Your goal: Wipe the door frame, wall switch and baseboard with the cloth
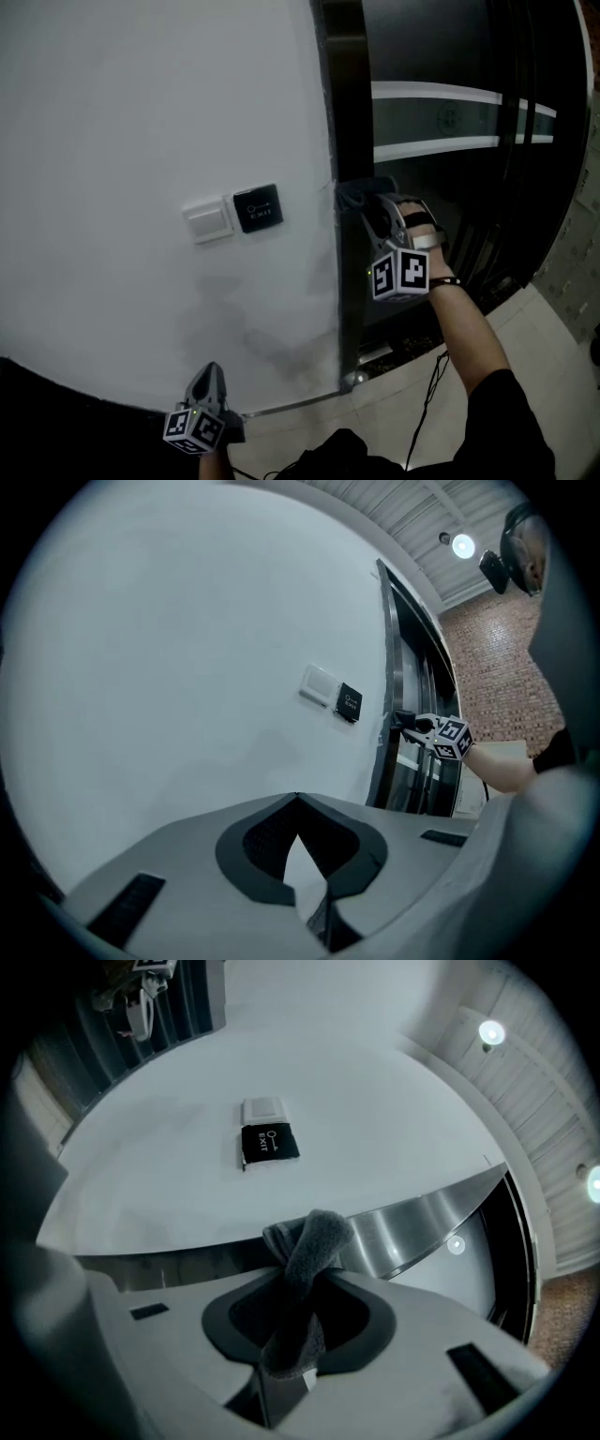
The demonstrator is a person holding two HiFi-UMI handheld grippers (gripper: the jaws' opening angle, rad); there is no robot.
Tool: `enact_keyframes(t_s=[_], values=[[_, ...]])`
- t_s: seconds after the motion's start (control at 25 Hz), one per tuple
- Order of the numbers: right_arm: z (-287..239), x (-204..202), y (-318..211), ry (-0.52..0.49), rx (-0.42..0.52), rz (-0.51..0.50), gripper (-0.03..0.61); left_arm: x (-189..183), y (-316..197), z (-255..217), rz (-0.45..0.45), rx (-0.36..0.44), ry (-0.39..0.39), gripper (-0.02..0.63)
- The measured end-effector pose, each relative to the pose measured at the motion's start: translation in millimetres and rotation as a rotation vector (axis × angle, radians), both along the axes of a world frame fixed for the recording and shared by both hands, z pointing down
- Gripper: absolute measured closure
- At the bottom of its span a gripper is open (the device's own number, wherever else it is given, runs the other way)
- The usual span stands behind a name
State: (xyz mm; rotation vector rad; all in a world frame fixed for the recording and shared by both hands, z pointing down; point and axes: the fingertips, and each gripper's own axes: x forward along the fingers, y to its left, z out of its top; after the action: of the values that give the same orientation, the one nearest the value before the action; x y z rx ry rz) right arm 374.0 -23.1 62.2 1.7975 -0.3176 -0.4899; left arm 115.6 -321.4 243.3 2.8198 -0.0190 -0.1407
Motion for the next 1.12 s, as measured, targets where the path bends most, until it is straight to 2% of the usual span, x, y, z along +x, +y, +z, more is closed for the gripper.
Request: enact_keyframes(t_s=[0.36, 0.6, 0.84, 1.12], values=[[53.6, -4.7, -9.5, -0.035, -0.024, 0.014, 0.488, 17.6, 13.8, 10.2, 0.048, 0.005, -0.039, 0.621], [90.5, -9.0, -15.6, -0.093, -0.019, -0.007, 0.488, 17.8, 13.8, 0.3, 0.019, 0.043, 0.021, 0.621], [143.9, -11.8, -18.6, -0.167, -0.015, -0.018, 0.488, 20.3, 19.1, -4.2, 0.002, 0.039, 0.055, 0.621], [195.6, -14.1, -20.0, -0.223, -0.022, -0.015, 0.488, 25.7, 28.9, 13.7, 0.017, 0.046, -0.007, 0.621]])
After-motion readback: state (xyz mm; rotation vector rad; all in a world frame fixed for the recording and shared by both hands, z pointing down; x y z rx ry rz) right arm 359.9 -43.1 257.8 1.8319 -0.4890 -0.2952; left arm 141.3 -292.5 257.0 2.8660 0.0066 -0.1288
